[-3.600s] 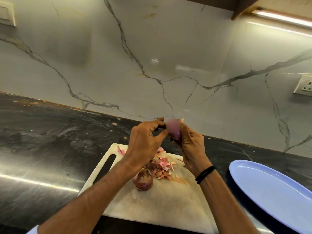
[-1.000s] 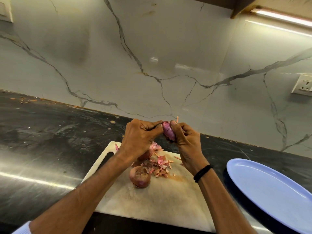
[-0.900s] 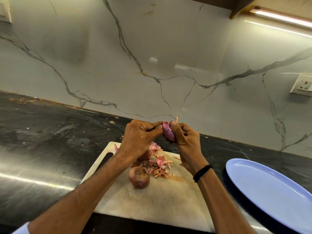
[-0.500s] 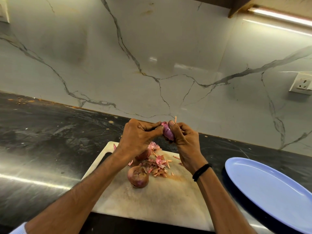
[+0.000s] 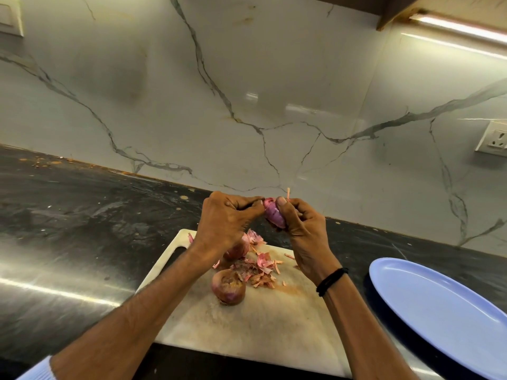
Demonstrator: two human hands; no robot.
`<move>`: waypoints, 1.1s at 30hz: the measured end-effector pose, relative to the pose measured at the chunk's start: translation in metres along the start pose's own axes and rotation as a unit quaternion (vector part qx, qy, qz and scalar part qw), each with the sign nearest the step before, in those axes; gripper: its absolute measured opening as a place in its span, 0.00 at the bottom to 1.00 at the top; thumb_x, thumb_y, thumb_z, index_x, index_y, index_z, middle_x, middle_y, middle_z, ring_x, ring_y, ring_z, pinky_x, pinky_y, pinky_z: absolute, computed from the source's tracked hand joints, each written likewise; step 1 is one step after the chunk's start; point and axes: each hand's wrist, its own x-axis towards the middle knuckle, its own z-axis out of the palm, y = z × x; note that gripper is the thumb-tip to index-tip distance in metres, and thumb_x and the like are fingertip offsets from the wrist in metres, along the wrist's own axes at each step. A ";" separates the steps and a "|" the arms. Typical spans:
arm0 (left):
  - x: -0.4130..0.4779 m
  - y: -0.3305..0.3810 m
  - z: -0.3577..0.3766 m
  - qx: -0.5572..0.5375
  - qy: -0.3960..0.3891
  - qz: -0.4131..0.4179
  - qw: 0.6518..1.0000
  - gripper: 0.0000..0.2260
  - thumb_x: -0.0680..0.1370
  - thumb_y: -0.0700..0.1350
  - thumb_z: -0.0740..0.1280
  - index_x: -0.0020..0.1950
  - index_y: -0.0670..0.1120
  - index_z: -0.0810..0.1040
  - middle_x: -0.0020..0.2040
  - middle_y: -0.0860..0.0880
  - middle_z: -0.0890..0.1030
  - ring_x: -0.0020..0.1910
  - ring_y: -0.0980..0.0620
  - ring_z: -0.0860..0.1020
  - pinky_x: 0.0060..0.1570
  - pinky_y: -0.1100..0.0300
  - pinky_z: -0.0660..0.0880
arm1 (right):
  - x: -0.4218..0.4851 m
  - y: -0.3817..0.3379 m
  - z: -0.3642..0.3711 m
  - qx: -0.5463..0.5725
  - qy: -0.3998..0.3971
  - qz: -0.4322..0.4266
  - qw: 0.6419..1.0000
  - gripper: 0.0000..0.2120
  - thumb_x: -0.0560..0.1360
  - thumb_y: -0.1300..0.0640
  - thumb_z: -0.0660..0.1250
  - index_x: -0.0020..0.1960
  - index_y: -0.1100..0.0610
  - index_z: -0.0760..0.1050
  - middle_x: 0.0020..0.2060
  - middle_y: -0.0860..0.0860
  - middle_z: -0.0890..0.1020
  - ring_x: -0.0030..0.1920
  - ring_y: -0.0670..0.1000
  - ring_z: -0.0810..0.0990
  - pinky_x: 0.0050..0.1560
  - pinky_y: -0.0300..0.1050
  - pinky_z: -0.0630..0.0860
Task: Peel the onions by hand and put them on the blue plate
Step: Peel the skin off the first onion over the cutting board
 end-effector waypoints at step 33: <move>-0.008 0.000 0.008 0.133 0.050 0.212 0.967 0.12 0.74 0.39 0.75 0.57 0.40 0.83 0.51 0.46 0.86 0.49 0.60 0.82 0.53 0.76 0.74 | 0.007 0.001 0.001 0.112 0.042 0.060 0.991 0.32 0.62 0.43 0.76 0.57 0.65 0.81 0.51 0.60 0.85 0.54 0.58 0.84 0.58 0.50 0.80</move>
